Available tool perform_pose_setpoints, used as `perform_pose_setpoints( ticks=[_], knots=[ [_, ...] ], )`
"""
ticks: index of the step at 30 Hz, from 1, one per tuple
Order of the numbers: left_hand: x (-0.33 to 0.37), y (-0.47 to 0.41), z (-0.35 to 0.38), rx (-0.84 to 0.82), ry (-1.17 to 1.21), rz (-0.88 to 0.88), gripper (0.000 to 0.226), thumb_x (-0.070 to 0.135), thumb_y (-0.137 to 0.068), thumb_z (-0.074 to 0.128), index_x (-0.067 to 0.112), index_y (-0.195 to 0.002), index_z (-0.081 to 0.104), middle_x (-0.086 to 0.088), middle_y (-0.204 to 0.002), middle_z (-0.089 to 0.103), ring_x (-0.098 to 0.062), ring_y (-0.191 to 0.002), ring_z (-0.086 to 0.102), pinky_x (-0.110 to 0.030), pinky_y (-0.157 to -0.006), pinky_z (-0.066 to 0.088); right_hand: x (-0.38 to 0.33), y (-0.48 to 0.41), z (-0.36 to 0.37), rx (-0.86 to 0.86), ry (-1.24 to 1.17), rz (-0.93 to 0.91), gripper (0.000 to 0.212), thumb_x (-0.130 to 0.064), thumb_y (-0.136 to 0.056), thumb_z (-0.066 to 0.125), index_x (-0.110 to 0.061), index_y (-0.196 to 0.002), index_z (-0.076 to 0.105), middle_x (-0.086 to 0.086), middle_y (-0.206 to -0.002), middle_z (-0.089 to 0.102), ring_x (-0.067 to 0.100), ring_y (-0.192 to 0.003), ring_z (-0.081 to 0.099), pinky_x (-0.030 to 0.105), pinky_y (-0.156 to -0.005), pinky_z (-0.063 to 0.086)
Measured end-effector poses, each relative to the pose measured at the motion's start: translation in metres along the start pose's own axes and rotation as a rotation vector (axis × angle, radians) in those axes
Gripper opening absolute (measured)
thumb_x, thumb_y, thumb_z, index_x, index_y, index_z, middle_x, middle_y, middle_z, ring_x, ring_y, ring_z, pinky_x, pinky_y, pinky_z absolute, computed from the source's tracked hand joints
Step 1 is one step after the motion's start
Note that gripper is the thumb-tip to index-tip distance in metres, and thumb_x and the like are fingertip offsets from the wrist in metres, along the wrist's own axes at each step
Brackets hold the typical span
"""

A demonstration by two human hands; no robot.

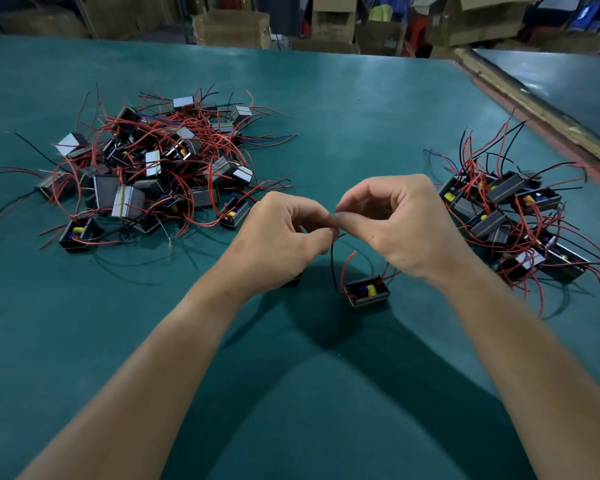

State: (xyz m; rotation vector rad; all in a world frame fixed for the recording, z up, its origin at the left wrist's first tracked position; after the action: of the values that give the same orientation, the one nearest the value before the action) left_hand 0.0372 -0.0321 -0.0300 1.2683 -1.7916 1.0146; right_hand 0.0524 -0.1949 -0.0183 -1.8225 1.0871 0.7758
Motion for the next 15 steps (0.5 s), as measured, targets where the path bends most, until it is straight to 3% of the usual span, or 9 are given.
perform_pose_setpoints(
  ticks=[5,8,15],
  knots=[
    [-0.0005,-0.0025,-0.0012,0.01,0.15,-0.142,0.02,0.001,-0.089,0.063,0.011,-0.071,0.066,0.003,-0.052,0.058,-0.011,-0.04,0.043,-0.019,-0.042,0.037,0.0018,0.001,-0.0013,-0.056,0.063,-0.036,0.018,-0.01,-0.08,0.081,-0.021,-0.094,0.077,-0.003,-0.077,0.075,0.022,-0.073,0.072,0.036,-0.075,0.06],
    [0.0017,-0.0031,-0.0036,0.022,0.21,-0.185,0.016,0.001,-0.09,0.063,0.007,-0.075,0.065,-0.001,-0.054,0.058,-0.012,-0.038,0.043,-0.017,-0.041,0.038,0.0024,0.0002,-0.0025,-0.101,0.075,-0.033,0.029,-0.006,-0.078,0.081,-0.026,-0.098,0.074,-0.004,-0.079,0.075,0.024,-0.073,0.071,0.04,-0.075,0.059],
    [0.0029,-0.0017,-0.0032,-0.023,0.244,-0.237,0.017,0.002,-0.089,0.062,0.01,-0.074,0.066,-0.005,-0.057,0.059,-0.015,-0.04,0.043,-0.019,-0.043,0.036,-0.0019,0.0031,0.0029,-0.018,0.1,-0.131,0.017,-0.012,-0.08,0.081,-0.024,-0.092,0.076,-0.002,-0.08,0.074,0.021,-0.067,0.068,0.039,-0.07,0.058]
  ],
)
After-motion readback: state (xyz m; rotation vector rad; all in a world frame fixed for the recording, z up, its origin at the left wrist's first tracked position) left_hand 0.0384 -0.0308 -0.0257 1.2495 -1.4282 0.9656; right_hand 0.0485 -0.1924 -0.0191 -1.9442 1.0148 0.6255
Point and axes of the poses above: each hand's wrist, its own y-axis away from the middle knuckle, its own z-axis out of the palm, x = y × z, the point moved 3 cm from there along -y, towards the middle knuckle
